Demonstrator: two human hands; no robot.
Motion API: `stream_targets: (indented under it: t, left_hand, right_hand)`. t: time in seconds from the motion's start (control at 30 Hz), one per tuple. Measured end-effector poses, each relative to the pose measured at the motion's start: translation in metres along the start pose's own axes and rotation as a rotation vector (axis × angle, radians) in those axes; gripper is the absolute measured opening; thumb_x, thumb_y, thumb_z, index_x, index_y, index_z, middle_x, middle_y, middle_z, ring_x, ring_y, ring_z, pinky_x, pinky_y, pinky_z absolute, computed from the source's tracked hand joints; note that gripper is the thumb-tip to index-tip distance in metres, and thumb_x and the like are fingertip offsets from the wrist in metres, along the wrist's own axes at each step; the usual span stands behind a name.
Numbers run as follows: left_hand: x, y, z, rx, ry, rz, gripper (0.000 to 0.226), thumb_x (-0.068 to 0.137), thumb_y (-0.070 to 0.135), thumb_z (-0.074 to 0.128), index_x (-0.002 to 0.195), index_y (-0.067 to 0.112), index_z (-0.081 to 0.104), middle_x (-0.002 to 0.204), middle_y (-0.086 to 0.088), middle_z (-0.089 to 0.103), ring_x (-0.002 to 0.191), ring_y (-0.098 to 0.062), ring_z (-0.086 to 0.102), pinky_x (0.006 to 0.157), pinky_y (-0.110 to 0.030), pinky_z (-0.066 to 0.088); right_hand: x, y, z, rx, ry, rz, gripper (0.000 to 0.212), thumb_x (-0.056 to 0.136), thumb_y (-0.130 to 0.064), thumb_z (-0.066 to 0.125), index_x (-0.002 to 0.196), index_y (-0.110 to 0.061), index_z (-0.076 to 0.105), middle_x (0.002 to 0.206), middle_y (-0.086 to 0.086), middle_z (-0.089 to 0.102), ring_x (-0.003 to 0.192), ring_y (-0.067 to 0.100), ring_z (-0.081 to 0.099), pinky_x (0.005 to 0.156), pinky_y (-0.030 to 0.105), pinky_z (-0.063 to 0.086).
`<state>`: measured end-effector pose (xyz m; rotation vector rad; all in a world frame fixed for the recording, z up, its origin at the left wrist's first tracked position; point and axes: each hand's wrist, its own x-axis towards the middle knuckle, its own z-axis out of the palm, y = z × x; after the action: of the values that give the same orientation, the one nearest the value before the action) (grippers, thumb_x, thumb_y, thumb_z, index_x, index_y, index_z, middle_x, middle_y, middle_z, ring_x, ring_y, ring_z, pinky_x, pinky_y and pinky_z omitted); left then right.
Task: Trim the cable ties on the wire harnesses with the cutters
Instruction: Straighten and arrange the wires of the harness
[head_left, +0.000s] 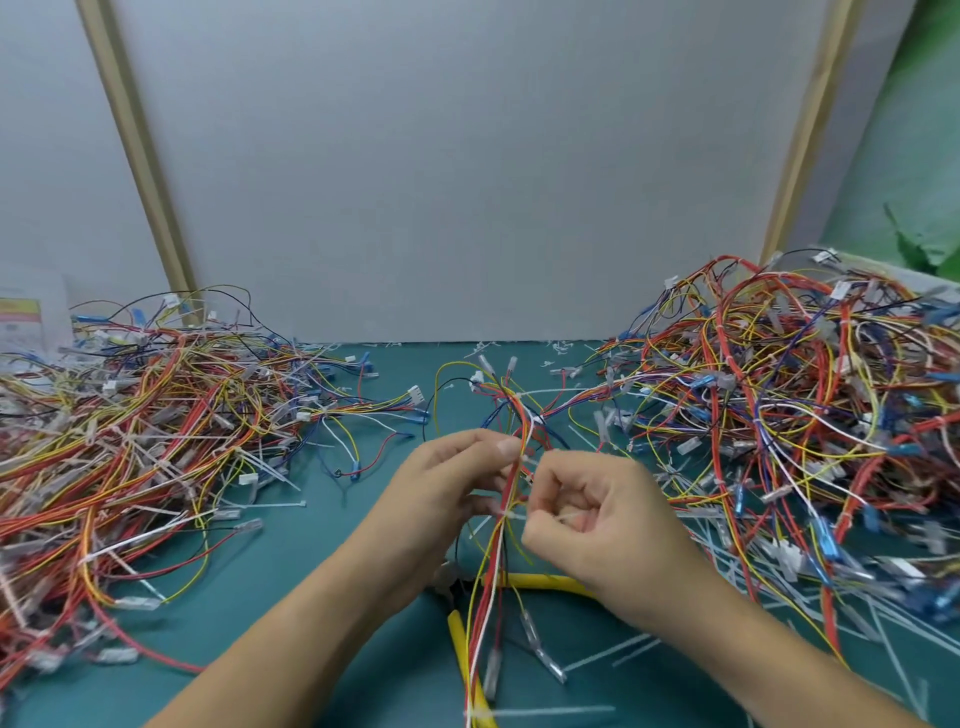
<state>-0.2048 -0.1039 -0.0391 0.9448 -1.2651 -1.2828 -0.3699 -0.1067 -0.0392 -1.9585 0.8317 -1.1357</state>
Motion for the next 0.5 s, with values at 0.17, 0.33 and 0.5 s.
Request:
stream_targets:
  t: [0.17,0.33,0.5]
  left_hand:
    - [-0.001,0.006,-0.005,0.082,0.008,0.026,0.017,0.080,0.027,0.067,0.080,0.012,0.076,0.072,-0.010,0.061,0.065,-0.015,0.052,0.064,-0.026,0.042]
    - [0.000,0.004,-0.009,0.096,0.067,0.043,0.017,0.080,0.022,0.075,0.085,0.006,0.075,0.078,-0.011,0.073,0.071,-0.012,0.065,0.070,-0.025,0.047]
    - [-0.003,0.004,-0.005,0.147,0.054,0.082,0.018,0.083,0.025,0.069,0.089,0.009,0.075,0.080,-0.009,0.075,0.075,-0.010,0.068,0.066,-0.017,0.049]
  right_hand:
    - [-0.003,-0.003,-0.003,-0.160,-0.062,-0.051,0.012,0.071,-0.023,0.061,0.066,-0.014,0.056,0.048,-0.005,0.028,0.047,0.007,0.024,0.048,0.025,0.020]
    - [-0.001,-0.015,-0.019,-0.277,0.340,-0.284,0.021,0.087,-0.030,0.055,0.072,-0.021,0.066,0.068,-0.002,0.056,0.063,0.016,0.053,0.052,0.027,0.039]
    - [0.004,-0.011,-0.023,-0.508,0.282,-0.258,0.008,0.087,-0.023,0.064,0.083,-0.022,0.071,0.083,-0.012,0.060,0.087,0.010,0.055,0.076,0.024,0.041]
